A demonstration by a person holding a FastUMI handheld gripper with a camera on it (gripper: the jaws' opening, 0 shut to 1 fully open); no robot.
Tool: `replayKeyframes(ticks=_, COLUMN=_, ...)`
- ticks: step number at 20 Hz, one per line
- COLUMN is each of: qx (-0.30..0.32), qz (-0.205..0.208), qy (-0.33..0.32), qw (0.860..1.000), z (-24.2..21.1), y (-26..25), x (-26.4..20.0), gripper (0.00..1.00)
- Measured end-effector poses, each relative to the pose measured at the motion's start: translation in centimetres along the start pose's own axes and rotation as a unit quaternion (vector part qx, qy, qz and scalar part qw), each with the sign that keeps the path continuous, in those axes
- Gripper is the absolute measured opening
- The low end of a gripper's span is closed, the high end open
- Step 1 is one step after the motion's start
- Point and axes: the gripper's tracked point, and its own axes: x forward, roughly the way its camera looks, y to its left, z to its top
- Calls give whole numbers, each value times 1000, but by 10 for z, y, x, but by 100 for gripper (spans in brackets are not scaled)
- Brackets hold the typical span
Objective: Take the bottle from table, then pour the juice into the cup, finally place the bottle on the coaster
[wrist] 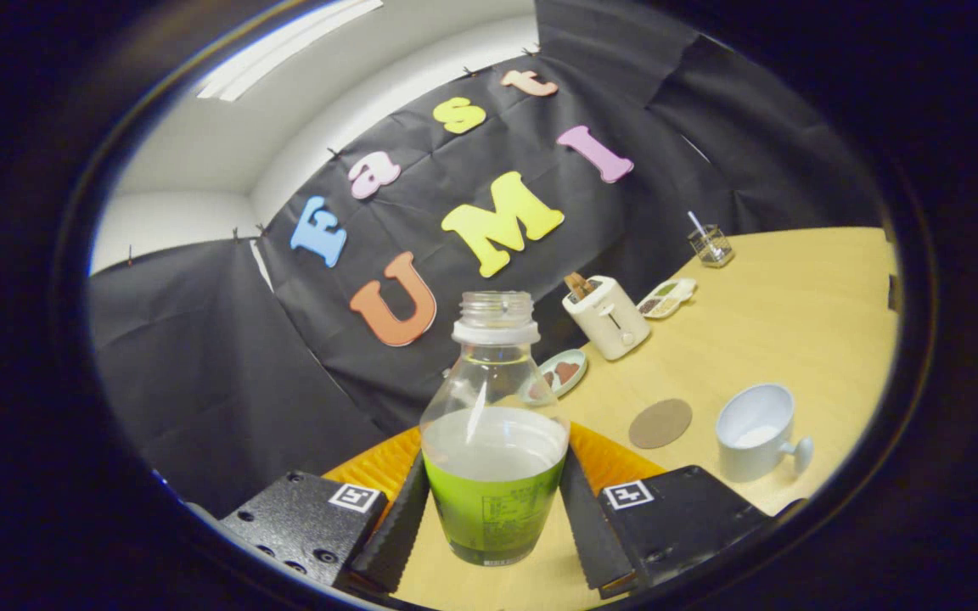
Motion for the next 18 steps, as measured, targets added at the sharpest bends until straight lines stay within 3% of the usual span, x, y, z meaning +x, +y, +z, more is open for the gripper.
replayKeyframes(ticks=2, qx=37, qz=0, qy=7, qw=999, z=-4, y=-10, x=2, gripper=81)
replayKeyframes(ticks=5, qx=102, qz=32, qy=8, qw=994, z=-6, y=-12, x=5, gripper=81)
replayKeyframes(ticks=8, qx=161, qz=77, qy=7, qw=984, z=-5, y=-7, x=7, gripper=80)
replayKeyframes(ticks=12, qx=226, qz=92, qy=8, qw=970, z=-2, y=-17, x=7, gripper=80)
replayKeyframes(ticks=18, qx=337, qz=138, qy=5, qw=931, z=11, y=-20, x=11, gripper=80)
